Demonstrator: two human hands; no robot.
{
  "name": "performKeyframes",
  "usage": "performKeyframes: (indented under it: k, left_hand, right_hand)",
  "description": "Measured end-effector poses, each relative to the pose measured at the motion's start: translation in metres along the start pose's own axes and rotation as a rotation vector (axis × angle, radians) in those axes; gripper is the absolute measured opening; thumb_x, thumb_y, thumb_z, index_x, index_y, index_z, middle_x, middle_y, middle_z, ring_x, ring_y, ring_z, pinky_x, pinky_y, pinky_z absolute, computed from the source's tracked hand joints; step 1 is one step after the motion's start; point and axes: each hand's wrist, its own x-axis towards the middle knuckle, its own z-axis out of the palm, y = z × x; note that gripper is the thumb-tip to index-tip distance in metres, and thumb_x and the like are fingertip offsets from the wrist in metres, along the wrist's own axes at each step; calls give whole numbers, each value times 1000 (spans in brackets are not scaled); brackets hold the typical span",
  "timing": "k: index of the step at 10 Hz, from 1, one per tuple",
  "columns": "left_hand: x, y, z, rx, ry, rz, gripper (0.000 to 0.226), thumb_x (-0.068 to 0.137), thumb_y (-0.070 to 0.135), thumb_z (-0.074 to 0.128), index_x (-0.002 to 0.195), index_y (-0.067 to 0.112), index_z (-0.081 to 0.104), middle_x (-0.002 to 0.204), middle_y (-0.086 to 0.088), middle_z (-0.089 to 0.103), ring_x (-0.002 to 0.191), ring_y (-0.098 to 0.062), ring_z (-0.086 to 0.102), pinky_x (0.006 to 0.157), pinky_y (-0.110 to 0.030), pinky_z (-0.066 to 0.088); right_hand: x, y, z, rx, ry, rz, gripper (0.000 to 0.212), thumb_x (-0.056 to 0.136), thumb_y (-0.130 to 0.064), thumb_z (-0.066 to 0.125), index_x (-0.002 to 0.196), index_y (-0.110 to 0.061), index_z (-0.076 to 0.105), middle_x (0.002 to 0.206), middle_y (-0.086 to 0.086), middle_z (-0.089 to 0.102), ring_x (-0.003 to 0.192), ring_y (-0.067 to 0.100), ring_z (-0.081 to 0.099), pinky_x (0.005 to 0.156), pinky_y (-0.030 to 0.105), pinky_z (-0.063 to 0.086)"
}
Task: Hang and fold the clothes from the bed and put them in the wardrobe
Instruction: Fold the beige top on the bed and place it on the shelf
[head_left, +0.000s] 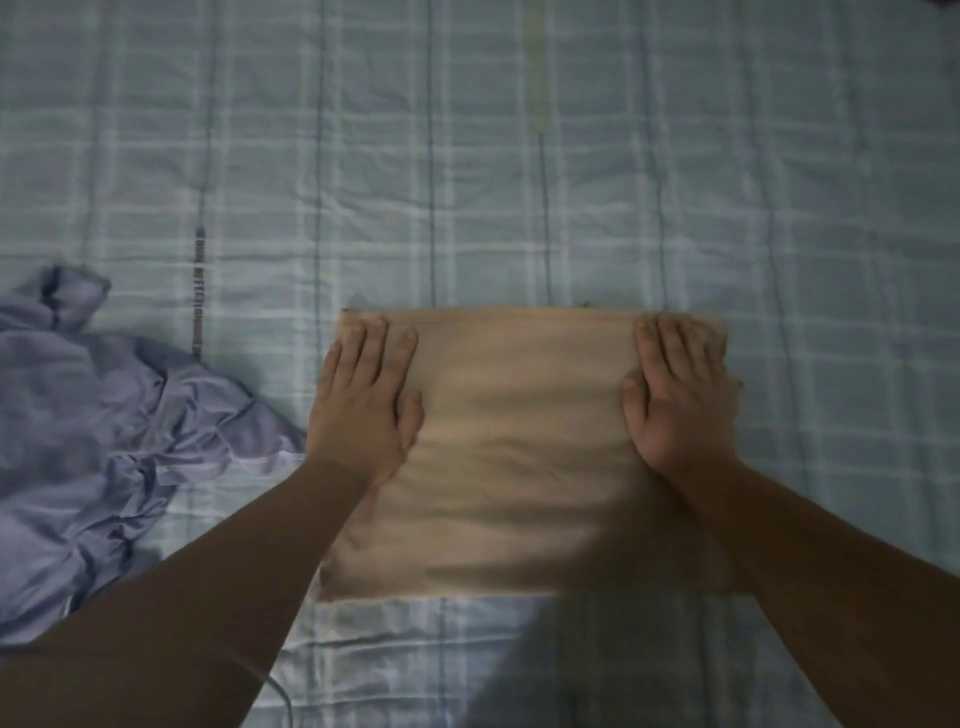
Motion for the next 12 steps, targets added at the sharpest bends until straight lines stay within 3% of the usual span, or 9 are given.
performKeyframes:
  k: [3, 4, 6, 7, 8, 9, 10, 11, 12]
  left_hand:
    - [3, 23, -36, -57, 42, -2, 59, 93, 37, 40, 144, 10, 47, 153, -16, 40, 146, -36, 26, 121, -54, 13]
    - [17, 57, -48, -136, 94, 257, 41, 93, 27, 47, 123, 1, 60, 125, -20, 59, 123, -42, 50, 111, -52, 33]
    - [48, 207, -60, -392, -223, 278, 22, 98, 42, 48, 106, 22, 48, 89, 1, 57, 82, -27, 59, 70, -38, 50]
    - [66, 276, -49, -404, -310, 203, 34, 96, 50, 49, 109, 19, 44, 91, 0, 56, 89, -28, 61, 71, -37, 46]
    - [79, 325, -32, -403, -376, 71, 65, 93, 58, 53, 137, 12, 40, 118, -7, 60, 111, -27, 59, 86, -40, 46]
    - [86, 355, -17, -229, -446, 7, 98, 91, 68, 48, 155, 2, 13, 145, -17, 42, 127, -32, 49, 98, -46, 44]
    - [88, 364, -2, -153, -433, -14, 101, 95, 60, 48, 152, -9, 1, 152, -24, 29, 133, -36, 42, 99, -48, 44]
    - [86, 360, -1, -148, -386, -16, 71, 104, 29, 43, 146, -19, 11, 147, -32, 34, 130, -41, 42, 99, -48, 44]
    - [85, 355, -4, -85, -426, 63, 49, 97, 3, 44, 144, -7, 34, 140, -35, 44, 127, -50, 45, 101, -53, 39]
  right_hand:
    - [-21, 7, -34, 386, -23, 136, 59, 91, -27, 42, 145, -3, 42, 150, 20, 42, 142, 35, 33, 117, 51, 25]
    - [-63, 11, -41, 506, 43, 227, 55, 87, -23, 45, 138, -2, 48, 142, 20, 49, 134, 36, 41, 114, 49, 30]
    - [-140, 16, -42, 756, -64, 844, 53, 86, -13, 66, 136, -10, 48, 127, 13, 56, 114, 31, 56, 100, 49, 46]
    - [-157, 18, -44, 717, -162, 840, 43, 82, -20, 71, 122, -10, 58, 114, 10, 62, 105, 29, 59, 92, 40, 49]
    - [-159, 27, -47, 748, -217, 861, 16, 80, -30, 71, 87, -26, 57, 84, -10, 62, 82, 20, 63, 66, 30, 44]
    - [-162, 38, -45, 754, -324, 850, 22, 79, -40, 67, 83, -28, 49, 80, -11, 63, 76, 17, 63, 65, 31, 45]
    - [-163, 43, -42, 752, -389, 807, 26, 77, -47, 63, 90, -33, 47, 89, -10, 64, 85, 19, 64, 69, 32, 45]
    - [-160, 41, -44, 823, -400, 813, 26, 78, -38, 66, 93, -37, 45, 85, -18, 60, 86, 15, 64, 72, 31, 46]
    - [-157, 37, -48, 894, -399, 790, 32, 79, -26, 65, 101, -41, 46, 85, -24, 59, 84, 6, 64, 69, 27, 45]
